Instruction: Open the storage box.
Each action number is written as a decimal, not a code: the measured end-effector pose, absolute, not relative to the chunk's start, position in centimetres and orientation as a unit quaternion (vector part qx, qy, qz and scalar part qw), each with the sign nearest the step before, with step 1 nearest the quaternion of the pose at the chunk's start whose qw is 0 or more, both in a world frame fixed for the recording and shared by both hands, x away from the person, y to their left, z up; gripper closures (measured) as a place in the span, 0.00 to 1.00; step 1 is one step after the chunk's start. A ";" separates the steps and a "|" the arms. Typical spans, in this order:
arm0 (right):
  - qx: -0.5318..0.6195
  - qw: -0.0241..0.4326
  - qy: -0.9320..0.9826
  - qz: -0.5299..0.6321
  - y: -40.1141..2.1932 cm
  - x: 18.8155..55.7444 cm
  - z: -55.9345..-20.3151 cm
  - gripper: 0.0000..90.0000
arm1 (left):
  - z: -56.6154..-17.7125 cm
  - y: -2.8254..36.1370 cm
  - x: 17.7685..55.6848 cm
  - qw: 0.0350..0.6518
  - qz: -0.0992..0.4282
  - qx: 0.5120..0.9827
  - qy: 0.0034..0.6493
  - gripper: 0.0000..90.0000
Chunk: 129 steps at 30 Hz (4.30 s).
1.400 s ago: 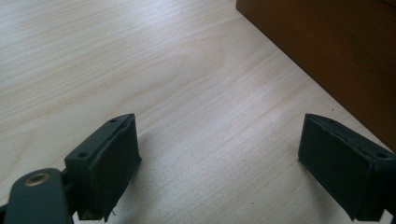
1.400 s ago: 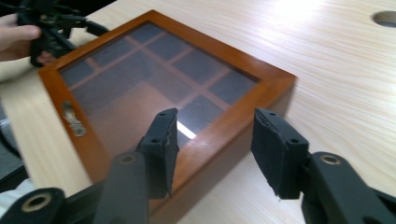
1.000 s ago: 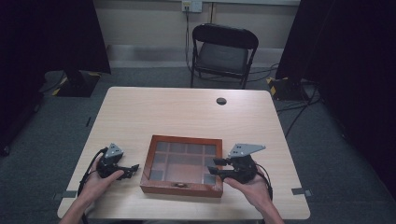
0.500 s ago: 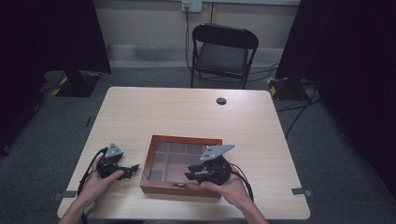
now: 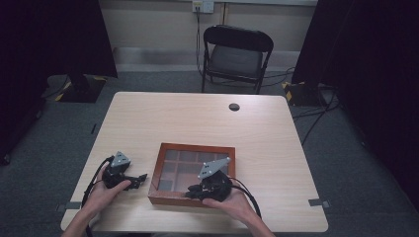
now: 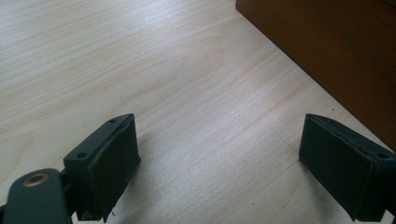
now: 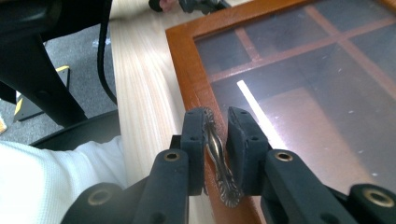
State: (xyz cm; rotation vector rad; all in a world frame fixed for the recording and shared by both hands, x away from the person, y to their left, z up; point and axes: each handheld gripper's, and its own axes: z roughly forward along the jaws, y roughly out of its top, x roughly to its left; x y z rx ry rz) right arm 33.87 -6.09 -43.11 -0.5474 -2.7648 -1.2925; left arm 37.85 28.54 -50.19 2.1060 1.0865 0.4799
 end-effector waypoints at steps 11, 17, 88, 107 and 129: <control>-0.167 0.022 -0.894 -0.415 -5.8 34.0 -43.7 0.91 | -50.2 28.5 37.8 0.355 0.185 0.814 0.421 0.12; -0.162 0.013 -0.899 -0.406 -5.7 33.8 -43.5 0.92 | -50.2 28.5 37.8 0.355 0.184 0.814 0.422 0.12; -0.134 0.008 -0.893 -0.429 -7.1 34.9 -38.6 0.92 | -50.2 28.5 37.9 0.355 0.185 0.815 0.420 0.12; -0.141 0.010 -0.888 -0.439 -7.3 35.5 -37.3 0.92 | -50.2 28.5 37.9 0.355 0.185 0.815 0.420 0.12; -0.143 0.012 -0.889 -0.435 -7.3 36.1 -36.2 0.92 | -50.2 28.5 37.9 0.355 0.185 0.815 0.420 0.12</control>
